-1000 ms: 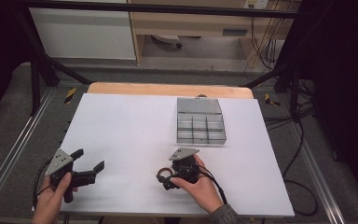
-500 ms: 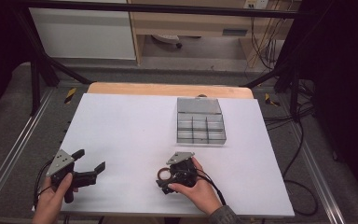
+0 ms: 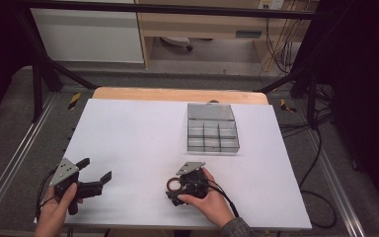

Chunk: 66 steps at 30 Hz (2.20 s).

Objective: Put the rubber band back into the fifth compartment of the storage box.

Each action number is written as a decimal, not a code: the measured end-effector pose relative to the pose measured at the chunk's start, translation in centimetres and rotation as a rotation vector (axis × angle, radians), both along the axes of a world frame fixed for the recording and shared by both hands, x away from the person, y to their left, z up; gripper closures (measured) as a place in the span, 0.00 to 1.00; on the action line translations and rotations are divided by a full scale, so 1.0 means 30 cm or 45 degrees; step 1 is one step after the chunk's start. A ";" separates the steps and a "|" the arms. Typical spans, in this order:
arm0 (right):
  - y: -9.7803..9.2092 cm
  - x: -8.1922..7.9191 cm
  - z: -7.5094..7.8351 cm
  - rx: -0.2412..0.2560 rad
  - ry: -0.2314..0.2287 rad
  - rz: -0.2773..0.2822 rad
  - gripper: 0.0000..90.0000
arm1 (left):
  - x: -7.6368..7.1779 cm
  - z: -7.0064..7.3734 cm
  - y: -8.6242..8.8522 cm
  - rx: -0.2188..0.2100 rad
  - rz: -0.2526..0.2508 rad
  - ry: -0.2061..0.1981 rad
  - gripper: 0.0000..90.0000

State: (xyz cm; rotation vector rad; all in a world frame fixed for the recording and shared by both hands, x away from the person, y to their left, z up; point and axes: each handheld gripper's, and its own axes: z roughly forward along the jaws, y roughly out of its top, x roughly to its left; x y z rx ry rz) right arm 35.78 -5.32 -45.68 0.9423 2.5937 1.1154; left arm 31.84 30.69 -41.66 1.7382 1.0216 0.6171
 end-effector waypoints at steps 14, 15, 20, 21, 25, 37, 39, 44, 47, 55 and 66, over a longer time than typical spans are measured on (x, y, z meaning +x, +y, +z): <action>-0.024 0.019 0.017 0.121 0.016 -0.072 0.34 | 0.000 -0.001 -0.002 0.005 0.000 -0.002 0.05; -0.027 0.018 0.022 0.120 -0.004 -0.080 0.37 | 0.000 -0.001 -0.003 0.004 0.002 -0.001 0.05; -0.051 0.026 0.024 0.087 -0.049 -0.132 0.56 | 0.002 -0.002 -0.005 0.014 -0.007 -0.001 0.05; -0.053 0.028 0.021 0.082 -0.045 -0.140 0.58 | 0.002 -0.002 -0.007 0.016 -0.009 -0.003 0.05; -0.047 0.027 0.012 0.063 -0.038 -0.118 0.69 | 0.002 -0.004 -0.011 0.028 -0.014 0.001 0.05; -0.031 0.007 0.000 -0.010 -0.140 -0.071 0.95 | -0.002 -0.003 -0.006 0.024 -0.003 0.001 0.05; -0.035 0.006 -0.001 0.016 -0.142 -0.070 0.96 | -0.001 -0.002 -0.006 0.027 0.002 0.000 0.05; -0.040 0.001 0.009 0.069 -0.168 -0.073 0.96 | 0.001 -0.002 -0.009 0.030 -0.012 -0.001 0.05; -0.044 0.002 0.012 0.092 -0.173 -0.067 0.96 | 0.000 -0.004 -0.010 0.024 -0.013 0.002 0.05; -0.055 -0.004 0.028 0.120 -0.184 -0.059 0.96 | 0.001 -0.004 -0.010 0.026 -0.003 0.004 0.05; -0.059 0.001 0.037 0.169 -0.175 -0.065 0.96 | -0.001 -0.001 -0.004 -0.002 -0.003 -0.001 0.05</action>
